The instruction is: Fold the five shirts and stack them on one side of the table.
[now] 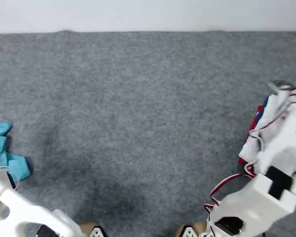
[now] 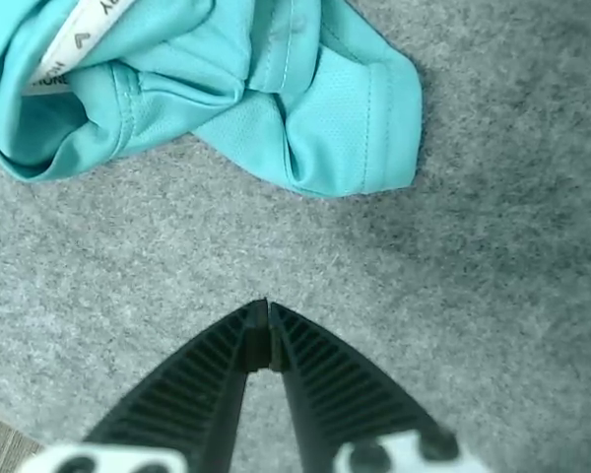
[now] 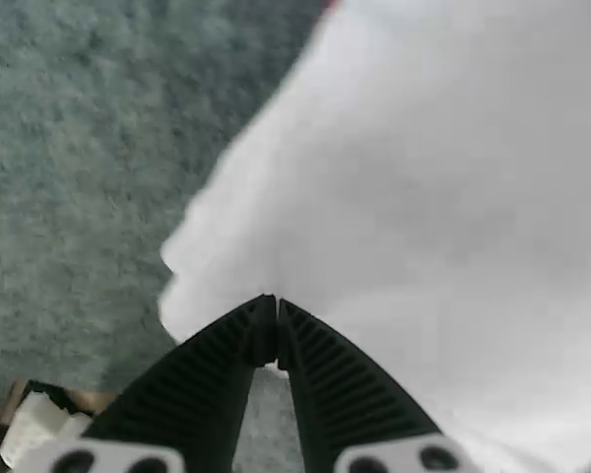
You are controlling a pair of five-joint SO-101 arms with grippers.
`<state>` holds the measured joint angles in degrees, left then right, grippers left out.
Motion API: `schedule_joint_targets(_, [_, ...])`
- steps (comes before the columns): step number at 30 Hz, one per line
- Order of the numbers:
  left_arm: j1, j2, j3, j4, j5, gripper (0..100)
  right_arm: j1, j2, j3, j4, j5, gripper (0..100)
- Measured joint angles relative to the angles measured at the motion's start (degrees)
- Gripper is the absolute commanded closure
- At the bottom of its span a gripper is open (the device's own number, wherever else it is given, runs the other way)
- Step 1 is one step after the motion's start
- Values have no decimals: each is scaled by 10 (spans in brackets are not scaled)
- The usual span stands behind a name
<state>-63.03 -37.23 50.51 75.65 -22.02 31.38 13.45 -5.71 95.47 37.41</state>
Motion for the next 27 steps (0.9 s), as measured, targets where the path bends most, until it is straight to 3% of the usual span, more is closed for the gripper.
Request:
schedule_joint_targets(6, [0,0,0,0,0,994,-41,0,99,-96,-29,987])
schedule_joint_targets(15, [0,0,-4,0,0,990,-44,-84,11,4,-34,987])
schedule_joint_targets(19, [24,0,-43,64,-47,974,-48,-143,-11,48,-34,988])
schedule_joint_targets(23, [52,0,-89,129,-102,886,-48,-177,15,50,-34,988])
schedule_joint_targets(27, [59,0,-155,134,-132,805,-48,-212,60,50,-34,987])
